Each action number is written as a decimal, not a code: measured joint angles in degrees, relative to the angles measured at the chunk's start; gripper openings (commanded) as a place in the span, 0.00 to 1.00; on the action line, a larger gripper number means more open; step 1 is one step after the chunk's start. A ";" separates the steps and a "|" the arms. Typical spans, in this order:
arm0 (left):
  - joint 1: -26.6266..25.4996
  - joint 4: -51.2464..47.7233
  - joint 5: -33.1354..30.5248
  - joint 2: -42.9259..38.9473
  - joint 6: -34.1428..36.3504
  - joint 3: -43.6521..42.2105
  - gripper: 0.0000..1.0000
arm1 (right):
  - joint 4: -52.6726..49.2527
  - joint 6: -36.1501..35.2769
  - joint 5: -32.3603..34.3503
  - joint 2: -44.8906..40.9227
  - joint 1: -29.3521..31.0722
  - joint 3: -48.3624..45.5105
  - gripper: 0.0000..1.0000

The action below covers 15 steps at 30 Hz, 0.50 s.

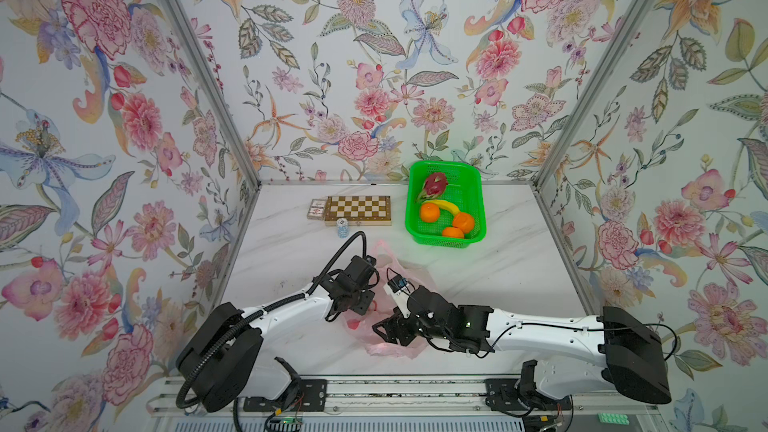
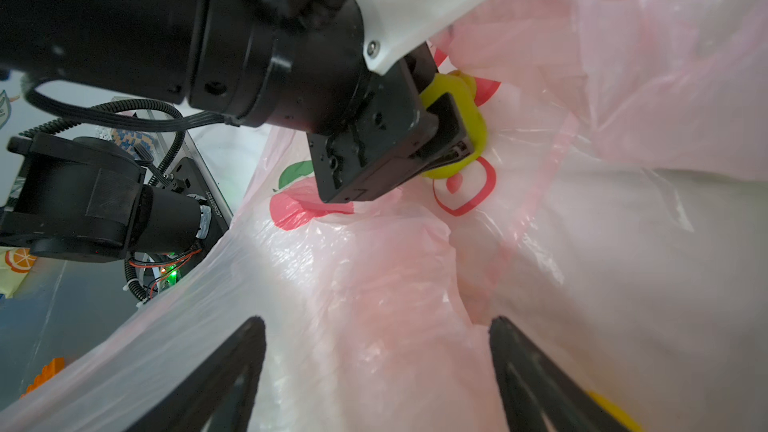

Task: Untie the knot of the plastic bag and take out the fruit
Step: 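Hold the bag open with the right gripper while the left grasps the green pear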

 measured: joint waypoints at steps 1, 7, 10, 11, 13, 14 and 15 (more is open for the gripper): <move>0.07 -0.11 0.15 0.04 0.02 0.02 0.40 | -0.02 0.11 0.04 -0.17 -0.17 0.00 0.86; 0.13 -0.20 1.29 -0.44 0.24 0.11 0.39 | 0.04 1.03 1.07 -4.20 -2.95 -0.17 0.87; 0.17 -0.09 2.45 -2.67 0.20 0.11 0.37 | 0.11 1.46 1.84 -6.91 -4.68 -0.42 0.88; 0.22 0.24 2.80 -3.74 0.17 0.09 0.36 | 0.26 1.68 2.19 -7.63 -5.22 -0.42 0.88; 0.48 1.07 3.76 -5.57 0.15 0.04 0.34 | 0.44 2.12 2.82 -8.70 -6.16 -0.42 0.89; 0.55 1.57 4.09 -6.43 0.15 0.04 0.33 | 0.46 2.38 3.26 -9.20 -6.56 -0.39 0.89; 0.59 2.01 4.44 -7.02 0.17 0.02 0.33 | 0.46 2.58 3.74 -9.53 -6.80 -0.39 0.89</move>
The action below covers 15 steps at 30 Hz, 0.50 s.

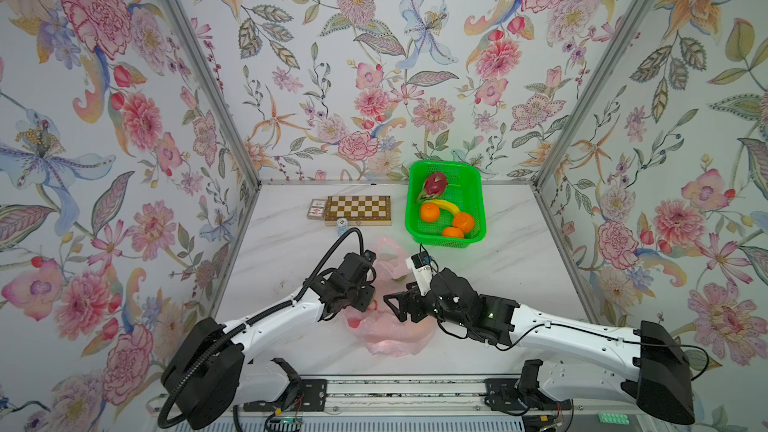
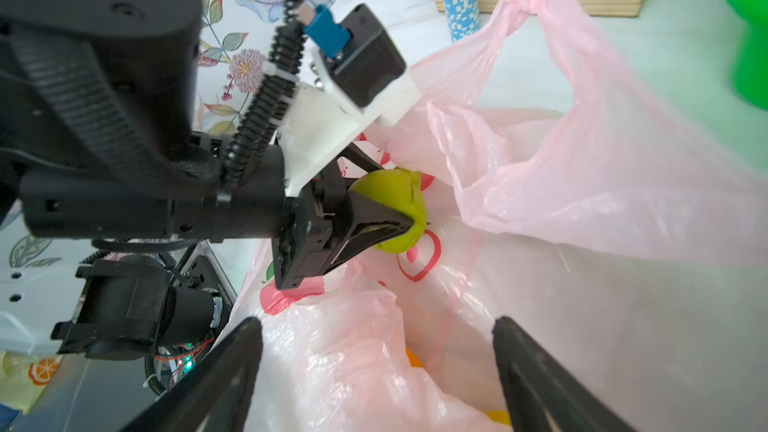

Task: Untie the knot of the plastic bag and take out the fruit
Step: 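Lift the green pear out with the left gripper while the right reaches toward it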

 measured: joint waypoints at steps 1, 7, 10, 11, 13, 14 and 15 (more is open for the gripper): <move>0.07 0.48 0.72 -0.76 0.00 -0.07 0.32 | 0.02 0.39 0.52 -0.39 -0.24 0.02 0.90; 0.07 4.04 4.74 -6.14 0.17 -1.73 0.30 | 1.31 2.95 0.98 -1.51 -3.26 0.11 0.91; 0.09 5.90 6.69 -8.92 0.59 -2.08 0.30 | 1.29 5.03 0.39 -1.51 -6.38 0.28 0.91; 0.07 6.64 7.30 -9.92 0.79 -2.23 0.30 | 1.29 5.81 0.15 -1.51 -7.37 0.31 0.91; 0.09 8.07 8.70 -11.45 1.33 -2.45 0.30 | 1.27 7.41 -0.46 -1.49 -9.16 0.33 0.90; 0.11 8.63 9.60 -12.13 1.73 -2.56 0.30 | 1.27 8.20 -1.01 -1.49 -9.94 0.33 0.90; 0.11 9.16 10.36 -12.74 2.14 -2.64 0.30 | 1.25 8.92 -1.51 -1.49 -10.71 0.37 0.90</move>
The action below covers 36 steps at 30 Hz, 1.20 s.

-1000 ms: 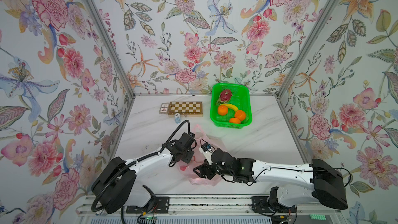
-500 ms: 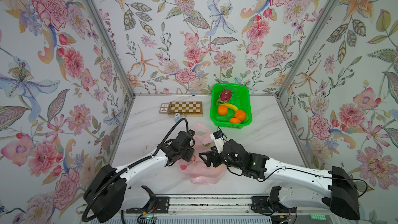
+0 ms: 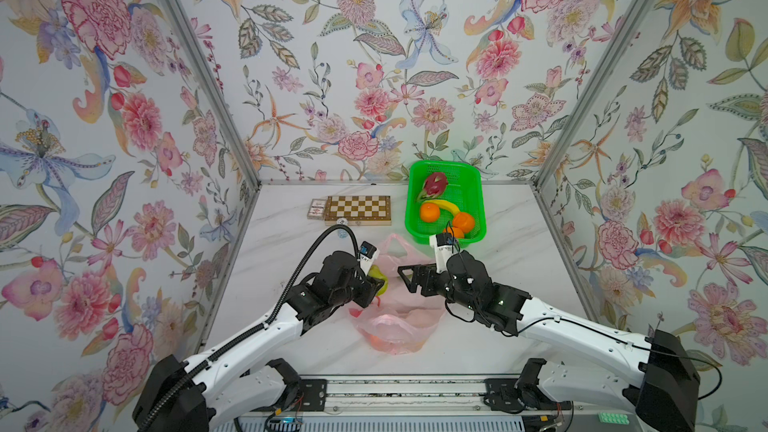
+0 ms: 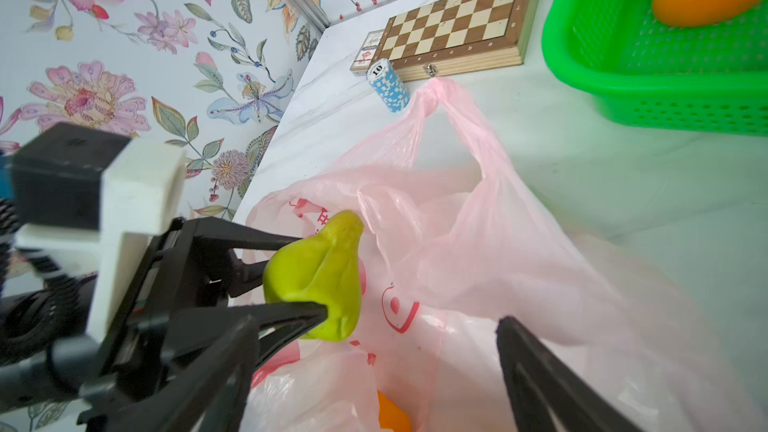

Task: Untie the knot of the plastic bag and take out the fruit
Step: 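Lift the green pear out with the left gripper while the right reaches toward it, then grasp the pear with the right gripper and open the left gripper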

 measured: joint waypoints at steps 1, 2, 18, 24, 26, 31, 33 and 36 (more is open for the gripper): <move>0.02 0.81 0.94 -0.61 0.46 -0.09 0.30 | 0.00 0.68 -0.50 0.00 -0.70 0.04 0.90; 0.02 1.66 1.57 -1.14 0.87 -0.24 0.30 | -0.07 1.22 -0.94 0.00 -1.31 0.07 0.90; 0.02 13.35 5.55 -4.04 8.37 -0.04 0.29 | -2.56 2.10 -6.14 -8.37 -7.04 5.42 0.97; 0.02 17.86 7.21 -4.07 14.71 3.26 0.30 | -1.31 1.27 -12.57 -8.41 -7.41 6.58 0.99; 0.07 19.12 8.83 -4.07 17.07 4.50 0.31 | -1.20 1.27 -15.26 -7.45 -7.41 7.30 0.99; 0.07 21.92 13.60 -3.93 22.56 5.92 0.35 | 1.75 2.62 -21.53 -4.63 -7.39 8.15 0.99; 0.07 22.16 15.52 -3.50 24.00 6.23 0.35 | 3.23 3.45 -22.95 -4.02 -7.39 8.15 0.99; 0.07 22.73 18.05 -2.82 25.51 6.51 0.36 | 5.51 4.57 -24.28 -3.23 -7.39 8.15 0.97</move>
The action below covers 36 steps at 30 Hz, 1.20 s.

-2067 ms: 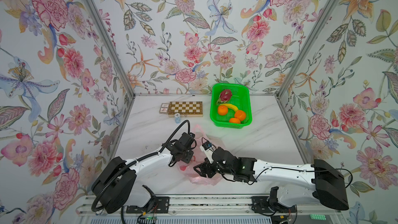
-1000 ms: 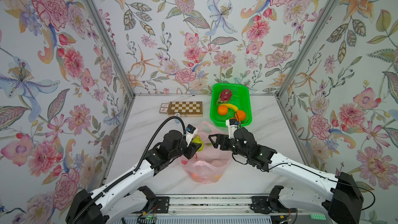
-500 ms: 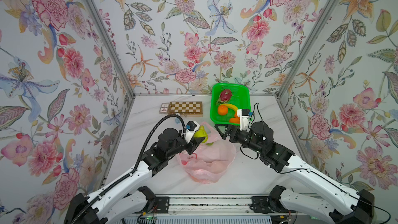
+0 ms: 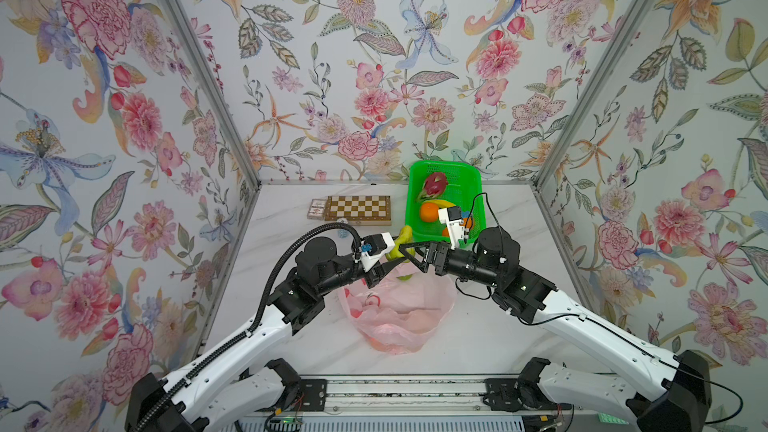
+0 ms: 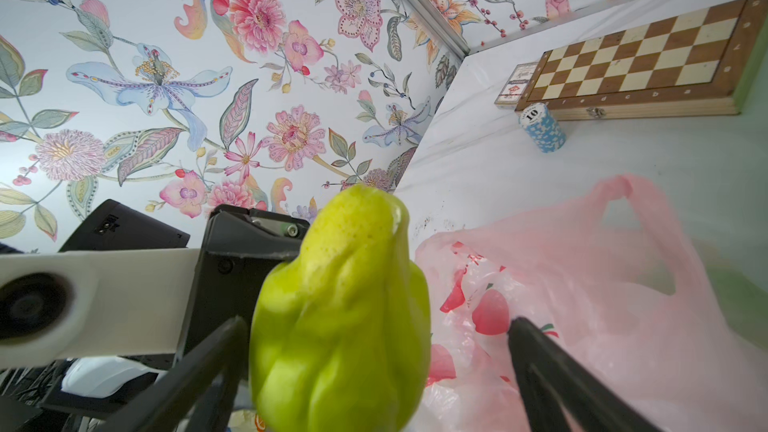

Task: Untie the knot of the plastic bag and take out the fruit
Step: 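Grasp the pear with the right gripper and open the left gripper, then carry the pear with the right gripper into the basket and release it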

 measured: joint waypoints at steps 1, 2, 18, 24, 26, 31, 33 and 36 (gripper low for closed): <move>0.00 0.15 0.83 0.07 0.42 0.00 0.36 | 0.79 0.48 -0.35 0.28 0.07 0.00 0.96; 0.00 0.28 1.20 0.11 0.74 0.00 0.36 | 1.44 0.90 -0.68 0.57 0.07 0.00 0.95; 0.00 0.66 2.21 0.63 4.46 0.61 0.84 | 3.26 0.87 -0.50 3.37 1.66 1.68 0.62; 0.00 0.44 -2.34 -2.03 3.50 0.11 0.92 | -1.81 -3.67 3.45 3.34 -0.15 4.92 0.61; 0.00 0.42 -3.39 -3.43 3.02 -0.42 0.93 | -3.08 -4.90 4.94 3.21 -2.16 5.05 0.61; 0.00 -0.22 -5.40 -5.42 0.76 -1.86 0.98 | -5.40 -7.54 7.93 3.21 -8.83 5.07 0.62; 0.00 -0.72 -6.01 -5.75 -0.70 -2.47 0.99 | -5.73 -8.70 8.96 3.67 -11.32 5.11 0.62; 0.00 -1.79 -7.04 -5.92 -2.69 -3.39 0.99 | -5.75 -10.29 9.64 6.40 -15.80 5.97 0.62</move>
